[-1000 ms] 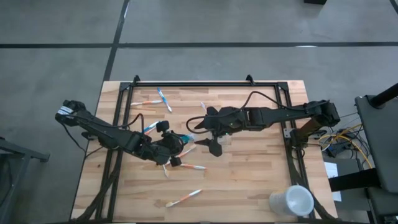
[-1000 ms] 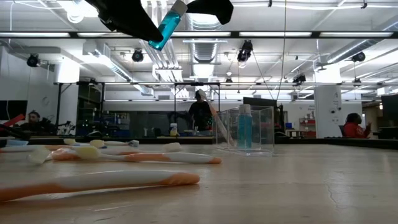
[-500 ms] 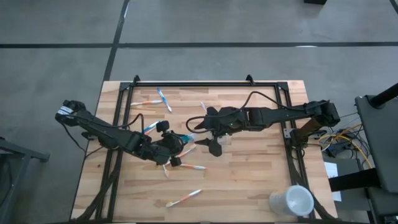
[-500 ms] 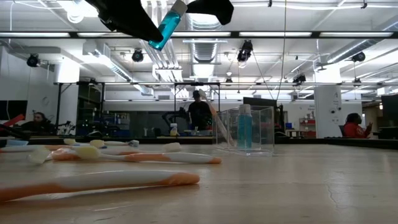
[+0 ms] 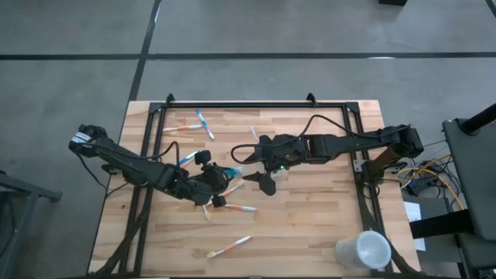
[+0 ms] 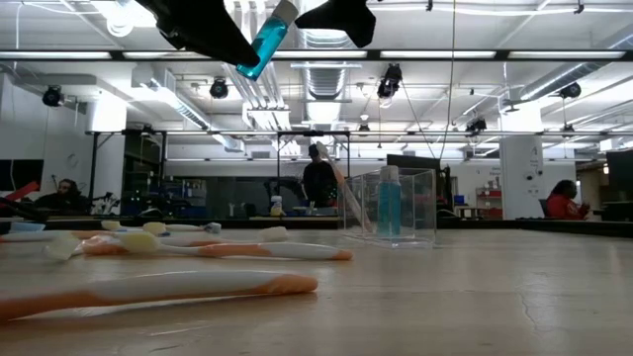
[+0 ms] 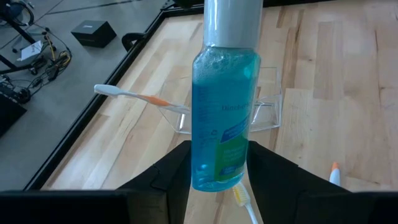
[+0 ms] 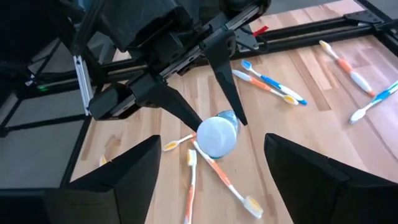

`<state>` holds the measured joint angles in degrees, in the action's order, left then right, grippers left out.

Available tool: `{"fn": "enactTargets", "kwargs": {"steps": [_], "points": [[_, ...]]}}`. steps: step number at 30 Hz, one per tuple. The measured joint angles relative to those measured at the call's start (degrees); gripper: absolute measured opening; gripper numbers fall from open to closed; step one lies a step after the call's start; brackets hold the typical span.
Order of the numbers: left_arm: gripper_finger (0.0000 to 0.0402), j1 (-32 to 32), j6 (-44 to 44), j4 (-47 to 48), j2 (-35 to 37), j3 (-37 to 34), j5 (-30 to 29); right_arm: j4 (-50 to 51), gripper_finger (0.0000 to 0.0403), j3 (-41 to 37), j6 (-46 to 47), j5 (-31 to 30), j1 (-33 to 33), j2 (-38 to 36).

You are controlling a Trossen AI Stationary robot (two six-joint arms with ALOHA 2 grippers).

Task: Pick & Place toothbrushing station
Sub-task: Put the mouthwash into the transparent organizer

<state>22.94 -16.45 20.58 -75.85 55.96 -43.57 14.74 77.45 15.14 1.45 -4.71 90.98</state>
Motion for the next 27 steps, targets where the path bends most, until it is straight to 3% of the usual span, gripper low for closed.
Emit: {"fn": "enactTargets", "kwargs": {"steps": [27], "points": [[0.0153,-0.1,0.3,0.5,0.0,0.0,0.0,-3.1,0.0266,-0.2,-4.9,0.0,0.1,5.2]]}}
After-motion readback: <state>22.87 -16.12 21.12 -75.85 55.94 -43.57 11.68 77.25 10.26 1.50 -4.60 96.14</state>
